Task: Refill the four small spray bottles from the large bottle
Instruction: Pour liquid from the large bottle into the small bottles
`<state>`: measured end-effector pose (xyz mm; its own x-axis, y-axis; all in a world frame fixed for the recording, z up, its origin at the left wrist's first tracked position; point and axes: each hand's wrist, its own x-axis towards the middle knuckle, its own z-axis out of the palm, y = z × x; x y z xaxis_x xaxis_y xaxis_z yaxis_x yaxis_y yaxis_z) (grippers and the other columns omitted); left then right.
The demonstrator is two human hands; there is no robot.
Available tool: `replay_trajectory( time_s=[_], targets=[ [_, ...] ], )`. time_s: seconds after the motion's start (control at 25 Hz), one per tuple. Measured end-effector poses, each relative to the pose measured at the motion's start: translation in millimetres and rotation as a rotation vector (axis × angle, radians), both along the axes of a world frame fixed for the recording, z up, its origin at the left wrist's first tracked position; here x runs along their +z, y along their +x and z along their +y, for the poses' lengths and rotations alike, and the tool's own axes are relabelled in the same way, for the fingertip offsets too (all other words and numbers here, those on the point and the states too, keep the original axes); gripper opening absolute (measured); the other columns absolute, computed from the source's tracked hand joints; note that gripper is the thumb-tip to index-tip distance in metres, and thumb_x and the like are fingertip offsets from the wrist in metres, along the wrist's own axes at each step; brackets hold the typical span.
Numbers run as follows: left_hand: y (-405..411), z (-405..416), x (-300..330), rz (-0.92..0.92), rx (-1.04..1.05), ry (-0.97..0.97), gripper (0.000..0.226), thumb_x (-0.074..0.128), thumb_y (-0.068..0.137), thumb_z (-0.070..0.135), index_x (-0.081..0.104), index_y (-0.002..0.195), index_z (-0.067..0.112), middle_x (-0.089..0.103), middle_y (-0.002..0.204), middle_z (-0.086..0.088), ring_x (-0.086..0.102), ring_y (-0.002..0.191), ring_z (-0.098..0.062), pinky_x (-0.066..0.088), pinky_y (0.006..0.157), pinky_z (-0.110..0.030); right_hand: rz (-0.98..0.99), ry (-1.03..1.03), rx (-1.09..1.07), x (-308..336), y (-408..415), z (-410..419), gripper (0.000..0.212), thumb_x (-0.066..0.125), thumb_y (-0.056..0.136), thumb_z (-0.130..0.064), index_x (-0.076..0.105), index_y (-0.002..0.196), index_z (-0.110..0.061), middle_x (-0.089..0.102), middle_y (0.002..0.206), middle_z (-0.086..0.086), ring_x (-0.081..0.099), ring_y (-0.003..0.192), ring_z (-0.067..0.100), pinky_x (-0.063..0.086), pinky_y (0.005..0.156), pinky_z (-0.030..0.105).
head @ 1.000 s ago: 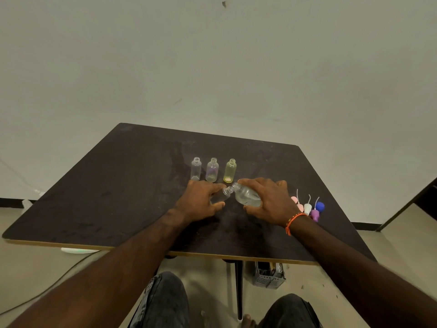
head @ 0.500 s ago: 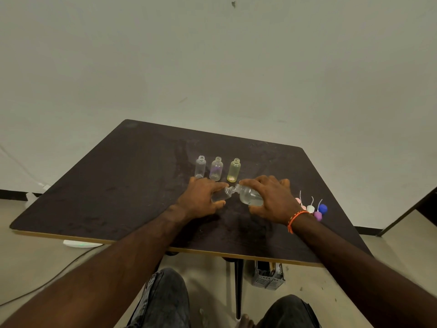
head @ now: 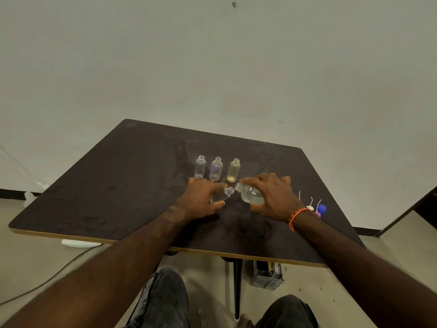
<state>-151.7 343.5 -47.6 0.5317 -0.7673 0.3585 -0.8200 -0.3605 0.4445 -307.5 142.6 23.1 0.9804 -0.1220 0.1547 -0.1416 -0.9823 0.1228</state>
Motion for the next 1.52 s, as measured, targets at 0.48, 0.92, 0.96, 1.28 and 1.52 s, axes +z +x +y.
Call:
replay_trajectory(
  time_s=[0.48,0.92,0.96,1.28,1.52],
  targets=[
    [-1.7,0.3,2.4,0.015,-0.003,0.009,0.052,0.074,0.091,0.044,0.062,0.141,0.032,0.073,0.124,0.008,0.059,0.121,-0.014,0.026,0.111,-0.044,0.013,-0.018,-0.004,5.0,-1.0,-1.1,0.071,0.061,0.078,-0.054,0.032,0.143,-0.051,0.051,0.127,-0.004,0.043,0.116,0.019,0.029,0.091,0.042],
    [-1.9,-4.6,1.9,0.013,-0.028,0.000,0.045,0.076,0.089,0.043,0.066,0.132,0.035,0.074,0.116,0.011,0.061,0.114,-0.011,0.026,0.109,-0.046,0.032,-0.051,-0.006,6.3,-2.4,-5.1,0.072,0.062,0.077,-0.055,0.033,0.143,-0.050,0.051,0.127,-0.004,0.043,0.115,0.019,0.029,0.090,0.042],
    [-2.1,-5.1,1.7,0.014,-0.031,0.000,0.045,0.076,0.089,0.043,0.066,0.132,0.035,0.074,0.116,0.012,0.061,0.114,-0.010,0.026,0.110,-0.047,0.033,-0.051,-0.005,6.2,-2.6,-5.1,0.072,0.062,0.077,-0.055,0.033,0.143,-0.050,0.051,0.127,-0.004,0.044,0.116,0.019,0.030,0.090,0.042],
    [-1.8,-7.0,-1.0,0.016,-0.036,-0.004,0.043,0.076,0.088,0.044,0.066,0.129,0.036,0.074,0.108,0.012,0.063,0.109,-0.009,0.024,0.108,-0.044,0.045,-0.057,-0.001,7.9,-4.1,-6.5,0.073,0.061,0.077,-0.056,0.032,0.144,-0.050,0.051,0.129,-0.003,0.044,0.117,0.019,0.030,0.091,0.043],
    [0.0,-7.9,-3.1,0.010,-0.054,-0.015,0.036,0.078,0.087,0.044,0.068,0.121,0.037,0.074,0.104,0.013,0.063,0.105,-0.009,0.025,0.105,-0.041,0.043,-0.068,0.001,10.8,-2.7,-5.9,0.072,0.062,0.077,-0.055,0.033,0.143,-0.050,0.051,0.128,-0.003,0.045,0.115,0.019,0.030,0.089,0.042]
  ],
)
